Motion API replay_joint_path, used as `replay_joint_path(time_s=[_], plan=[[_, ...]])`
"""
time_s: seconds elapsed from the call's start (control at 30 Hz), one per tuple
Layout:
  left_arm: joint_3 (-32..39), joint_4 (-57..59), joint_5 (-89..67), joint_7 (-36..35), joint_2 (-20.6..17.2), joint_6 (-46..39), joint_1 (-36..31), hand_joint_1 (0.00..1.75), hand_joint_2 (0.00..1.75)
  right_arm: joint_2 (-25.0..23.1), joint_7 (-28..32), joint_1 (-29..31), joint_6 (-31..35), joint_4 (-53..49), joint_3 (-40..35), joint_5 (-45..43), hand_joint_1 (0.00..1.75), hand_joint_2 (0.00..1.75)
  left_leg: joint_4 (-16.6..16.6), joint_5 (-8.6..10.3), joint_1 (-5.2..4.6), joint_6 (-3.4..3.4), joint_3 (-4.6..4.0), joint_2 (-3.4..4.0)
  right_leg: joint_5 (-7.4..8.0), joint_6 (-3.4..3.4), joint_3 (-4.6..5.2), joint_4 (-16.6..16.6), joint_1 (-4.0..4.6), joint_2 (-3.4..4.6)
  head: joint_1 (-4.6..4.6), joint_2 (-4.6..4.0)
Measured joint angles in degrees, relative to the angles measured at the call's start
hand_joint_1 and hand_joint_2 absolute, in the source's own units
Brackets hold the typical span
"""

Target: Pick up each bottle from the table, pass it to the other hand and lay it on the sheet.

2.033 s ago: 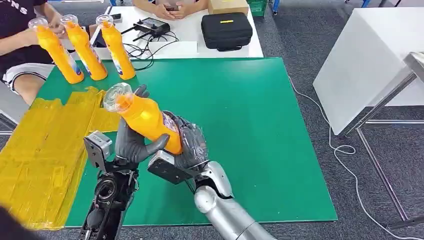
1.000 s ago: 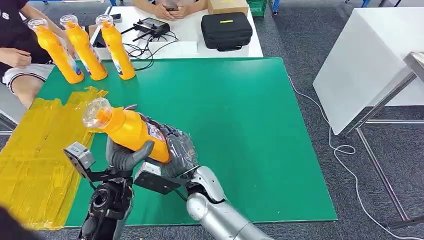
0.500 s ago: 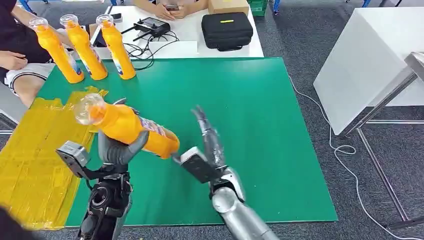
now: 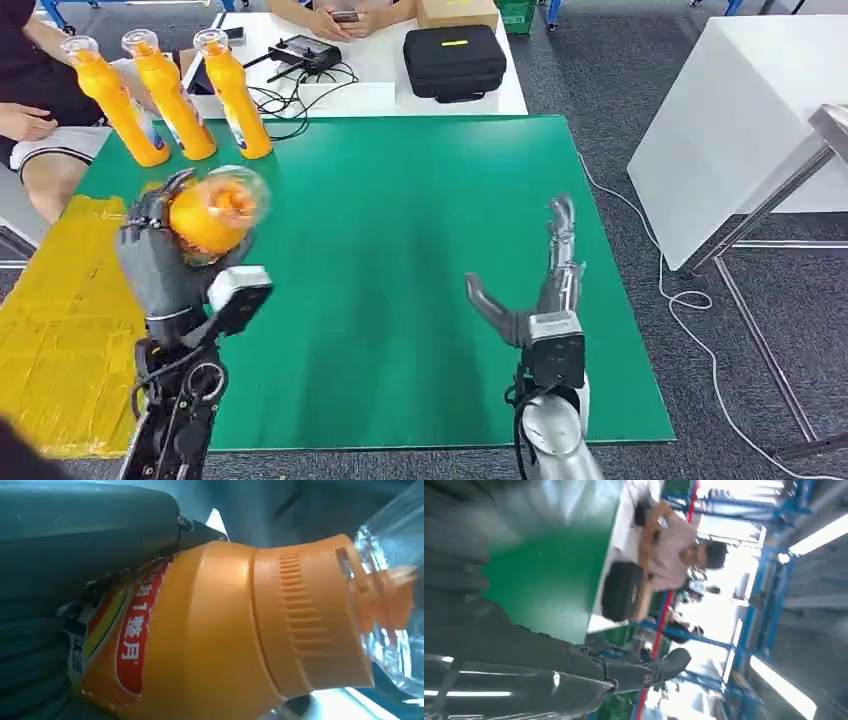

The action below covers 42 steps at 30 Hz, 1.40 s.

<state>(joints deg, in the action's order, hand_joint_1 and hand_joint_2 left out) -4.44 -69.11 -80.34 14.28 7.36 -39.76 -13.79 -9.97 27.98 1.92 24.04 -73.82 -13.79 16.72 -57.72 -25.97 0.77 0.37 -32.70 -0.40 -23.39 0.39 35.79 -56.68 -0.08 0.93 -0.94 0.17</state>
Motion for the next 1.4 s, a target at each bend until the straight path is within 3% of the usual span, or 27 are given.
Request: replay_joint_path(time_s=[0.07,0.13,0.17,0.3,0.4,0.57,0.87,1.27,1.4], plan=[[-2.3,3.6,-15.4,-10.7,-3.1,-0.2,-3.7,1.75,1.75,0.5,0.0,-0.2,-0.1,-1.7,0.3,-0.1,0.0,1.75,0.0,0.07,0.0,-0.01,0.07,0.06,0.02,-0.01,0.04,0.0,0.01,0.03,0.09,0.0],[-9.4,12.4,-14.4,-22.0,-6.9,0.5,-10.3,1.75,1.75,1.0,0.5,0.1,-1.0,-2.7,0.4,-1.2,0.0,1.75,0.0,0.1,0.01,-0.04,0.06,0.07,0.07,0.02,-0.03,0.0,0.01,0.02,0.02,0.0],[-12.8,17.3,-13.0,-23.2,-9.0,2.0,-13.8,1.75,1.75,1.3,0.8,0.5,-1.3,-2.8,0.4,-1.7,0.0,1.75,0.0,0.14,0.02,-0.02,0.08,0.02,0.07,0.02,-0.1,0.0,0.01,0.01,0.0,0.0],[-19.8,30.0,-10.1,-19.3,-13.3,4.3,-19.8,1.75,1.75,1.9,1.4,0.8,-1.6,-3.4,0.4,-2.1,0.0,1.75,0.0,0.19,0.02,-0.06,0.14,0.35,0.22,-0.13,-0.02,-0.1,0.02,0.37,0.02,0.0],[-21.9,35.5,-9.6,-18.8,-15.1,4.4,-22.2,1.75,1.75,2.3,1.5,0.8,-1.7,-3.8,0.4,-2.3,0.0,1.75,0.0,0.17,0.02,-0.07,0.1,0.44,0.22,-0.12,0.08,-0.1,0.02,0.47,0.02,0.0],[-22.9,42.2,-8.2,-16.9,-18.6,11.4,-24.4,1.75,1.75,2.7,1.9,0.5,-1.6,-5.2,-0.2,-2.2,0.0,1.75,0.0,0.15,0.03,-0.1,-0.04,0.29,0.18,-0.13,0.16,-0.1,0.03,0.43,0.02,0.0],[-17.0,49.5,-5.3,-16.2,-27.4,19.8,-25.1,1.75,1.75,3.2,2.0,-1.9,-3.6,-9.7,-0.3,-2.2,0.0,1.75,0.0,0.14,0.07,-0.12,-0.04,0.42,0.17,-0.15,0.24,-0.1,0.07,0.53,0.0,0.0],[-10.7,52.3,0.2,-21.3,-30.0,27.7,-24.7,1.75,1.75,3.2,1.8,-1.8,-4.7,-10.0,-0.3,-1.4,0.0,1.75,0.0,0.14,0.03,-0.11,-0.09,0.22,0.17,-0.14,0.21,-0.1,0.02,0.42,0.02,0.0],[-6.0,52.8,4.7,-17.2,-30.2,28.2,-23.0,1.75,1.75,3.2,1.6,-1.8,-5.1,-10.0,-0.5,-1.1,0.0,1.75,0.0,0.14,0.04,-0.12,-0.1,0.22,0.16,-0.15,0.23,-0.1,0.04,0.43,0.02,0.0]])
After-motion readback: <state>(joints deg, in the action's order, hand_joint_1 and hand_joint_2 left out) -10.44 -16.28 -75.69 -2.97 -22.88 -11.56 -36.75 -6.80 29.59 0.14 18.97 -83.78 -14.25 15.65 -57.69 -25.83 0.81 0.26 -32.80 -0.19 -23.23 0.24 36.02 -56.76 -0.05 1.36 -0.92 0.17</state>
